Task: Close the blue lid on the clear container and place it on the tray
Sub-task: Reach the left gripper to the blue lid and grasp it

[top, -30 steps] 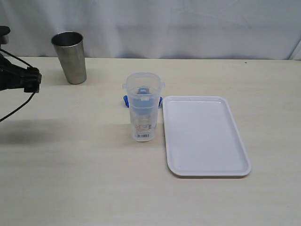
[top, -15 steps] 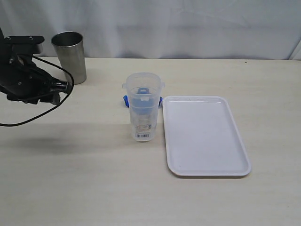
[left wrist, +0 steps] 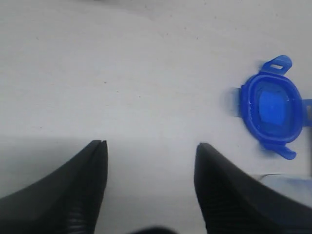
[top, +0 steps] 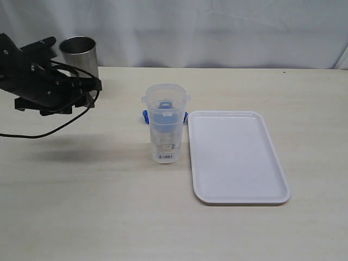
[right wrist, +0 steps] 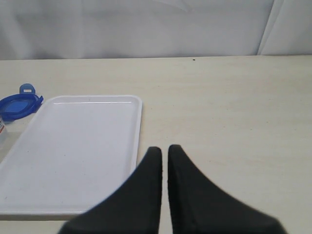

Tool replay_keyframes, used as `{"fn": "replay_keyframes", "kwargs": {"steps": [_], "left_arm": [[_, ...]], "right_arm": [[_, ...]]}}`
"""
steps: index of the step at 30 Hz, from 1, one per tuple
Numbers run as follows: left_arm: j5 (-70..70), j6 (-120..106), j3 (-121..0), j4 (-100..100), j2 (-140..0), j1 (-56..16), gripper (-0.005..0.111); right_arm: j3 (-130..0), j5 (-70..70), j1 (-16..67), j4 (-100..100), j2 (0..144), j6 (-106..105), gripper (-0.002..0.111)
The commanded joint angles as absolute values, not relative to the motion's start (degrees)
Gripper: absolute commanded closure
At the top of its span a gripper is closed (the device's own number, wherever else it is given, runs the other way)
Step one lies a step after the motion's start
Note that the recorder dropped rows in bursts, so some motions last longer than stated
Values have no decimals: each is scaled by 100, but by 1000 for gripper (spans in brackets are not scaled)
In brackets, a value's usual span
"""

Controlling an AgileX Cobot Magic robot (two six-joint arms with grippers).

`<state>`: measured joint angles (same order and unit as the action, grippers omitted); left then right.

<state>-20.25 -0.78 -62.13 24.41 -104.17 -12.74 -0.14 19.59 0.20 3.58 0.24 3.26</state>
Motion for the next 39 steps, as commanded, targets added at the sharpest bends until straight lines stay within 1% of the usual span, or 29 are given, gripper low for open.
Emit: {"fn": "replay_keyframes", "kwargs": {"steps": [1, 4, 8, 18, 27, 36, 39], "left_arm": [[-2113, -1474, -6592, 3878, -11039, -1304, 56], [-2336, -2395, -6915, 4933, -11416, -1325, 56], [-2460, -3288, -7299, 5772, -11867, -1407, 56], [-2474, -3609, -7973, 5962, -12529, -1778, 56], [-2151, -3686, -8026, 6338, -12742, -1842, 56], [-1868, -4543, -8026, 7635, -12855, -1869, 56], [-1868, -4686, -8026, 7767, -12855, -1869, 56]], "right_arm": [[0, 1965, 12, 344, 0, 325, 104], [0, 1965, 12, 344, 0, 325, 104], [0, 1965, 12, 344, 0, 325, 104], [0, 1965, 12, 344, 0, 325, 104], [0, 1965, 12, 344, 0, 325, 104], [0, 1965, 12, 344, 0, 325, 104], [0, 1965, 12, 344, 0, 325, 104]]}}
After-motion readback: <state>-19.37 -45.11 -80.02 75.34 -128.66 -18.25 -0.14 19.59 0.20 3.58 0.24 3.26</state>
